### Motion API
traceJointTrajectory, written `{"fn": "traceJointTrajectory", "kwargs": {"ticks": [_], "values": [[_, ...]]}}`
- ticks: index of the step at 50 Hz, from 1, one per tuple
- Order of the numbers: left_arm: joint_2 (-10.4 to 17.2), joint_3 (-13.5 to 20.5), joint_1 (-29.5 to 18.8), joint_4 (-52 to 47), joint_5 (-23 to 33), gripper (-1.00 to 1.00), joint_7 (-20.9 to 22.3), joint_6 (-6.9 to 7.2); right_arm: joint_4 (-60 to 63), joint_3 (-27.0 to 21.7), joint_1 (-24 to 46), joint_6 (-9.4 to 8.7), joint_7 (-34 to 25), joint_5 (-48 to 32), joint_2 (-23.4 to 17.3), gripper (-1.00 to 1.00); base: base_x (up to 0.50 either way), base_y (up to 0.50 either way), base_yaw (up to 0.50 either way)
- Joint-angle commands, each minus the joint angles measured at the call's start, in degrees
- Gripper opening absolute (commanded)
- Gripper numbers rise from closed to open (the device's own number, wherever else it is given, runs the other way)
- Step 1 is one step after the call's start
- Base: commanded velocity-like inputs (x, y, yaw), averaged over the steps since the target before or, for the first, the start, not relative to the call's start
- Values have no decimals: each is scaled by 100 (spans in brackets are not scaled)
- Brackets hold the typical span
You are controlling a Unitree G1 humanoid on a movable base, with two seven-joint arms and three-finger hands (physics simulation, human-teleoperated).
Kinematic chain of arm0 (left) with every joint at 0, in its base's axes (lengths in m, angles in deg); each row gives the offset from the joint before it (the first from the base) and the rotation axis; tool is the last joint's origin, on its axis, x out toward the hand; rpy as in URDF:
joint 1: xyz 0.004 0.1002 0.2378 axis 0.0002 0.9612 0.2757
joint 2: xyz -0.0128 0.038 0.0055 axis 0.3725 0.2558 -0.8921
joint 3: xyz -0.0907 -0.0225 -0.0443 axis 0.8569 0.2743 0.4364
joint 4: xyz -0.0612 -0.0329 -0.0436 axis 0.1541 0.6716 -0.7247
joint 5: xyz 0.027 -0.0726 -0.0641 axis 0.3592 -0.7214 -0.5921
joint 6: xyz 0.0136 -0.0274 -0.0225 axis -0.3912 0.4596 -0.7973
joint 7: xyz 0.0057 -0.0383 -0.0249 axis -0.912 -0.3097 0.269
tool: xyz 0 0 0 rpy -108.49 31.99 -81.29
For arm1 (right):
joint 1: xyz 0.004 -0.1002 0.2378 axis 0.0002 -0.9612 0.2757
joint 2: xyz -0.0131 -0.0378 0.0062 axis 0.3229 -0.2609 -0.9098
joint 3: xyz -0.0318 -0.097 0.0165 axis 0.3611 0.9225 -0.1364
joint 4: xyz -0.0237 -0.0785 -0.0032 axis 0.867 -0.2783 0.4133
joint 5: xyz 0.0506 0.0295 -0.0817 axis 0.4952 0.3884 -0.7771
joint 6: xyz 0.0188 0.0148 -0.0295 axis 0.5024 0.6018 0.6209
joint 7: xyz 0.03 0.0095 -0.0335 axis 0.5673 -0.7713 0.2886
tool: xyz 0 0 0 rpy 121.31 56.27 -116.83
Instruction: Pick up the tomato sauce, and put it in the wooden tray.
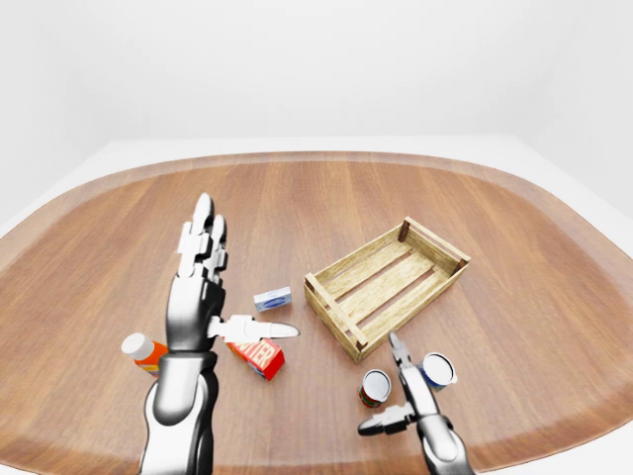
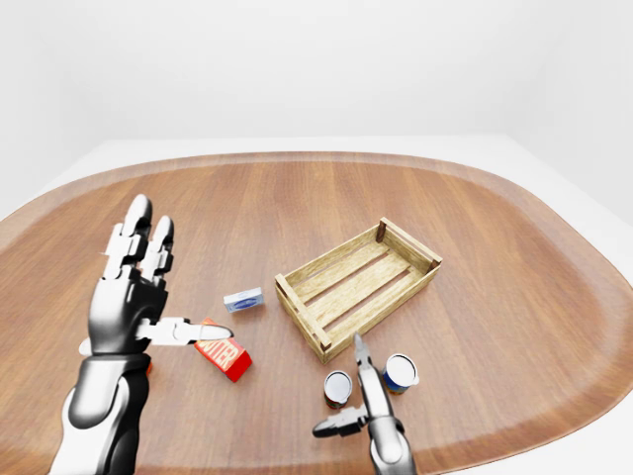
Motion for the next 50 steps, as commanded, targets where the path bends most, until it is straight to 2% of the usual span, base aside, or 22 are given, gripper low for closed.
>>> {"fn": "traceJointTrajectory", "kwargs": {"ticks": [1, 21, 22, 23, 24, 50], "values": [[3, 23, -6, 9, -11, 100, 1, 0, -171, 28, 140, 0, 50, -74, 42, 100, 0, 0, 0], [13, 83, -54, 107, -33, 100, 12, 0, -288, 98, 233, 0, 104, -113, 60, 100, 0, 0, 0], [14, 86, -59, 79, -37, 100, 11, 0, -293, 102, 236, 0, 101, -112, 59, -2, 0, 0, 0], [14, 87, -59, 77, -37, 100, 11, 0, -294, 102, 236, 0, 101, -111, 59, -2, 0, 0, 0], [14, 90, -53, 86, -39, 100, 14, 0, -293, 111, 229, 0, 99, -114, 59, -100, 0, 0, 0], [4, 69, -15, 17, -30, 100, 10, 0, 175, 191, -1, 0, 5, -26, 48, -100, 0, 0, 0]]}}
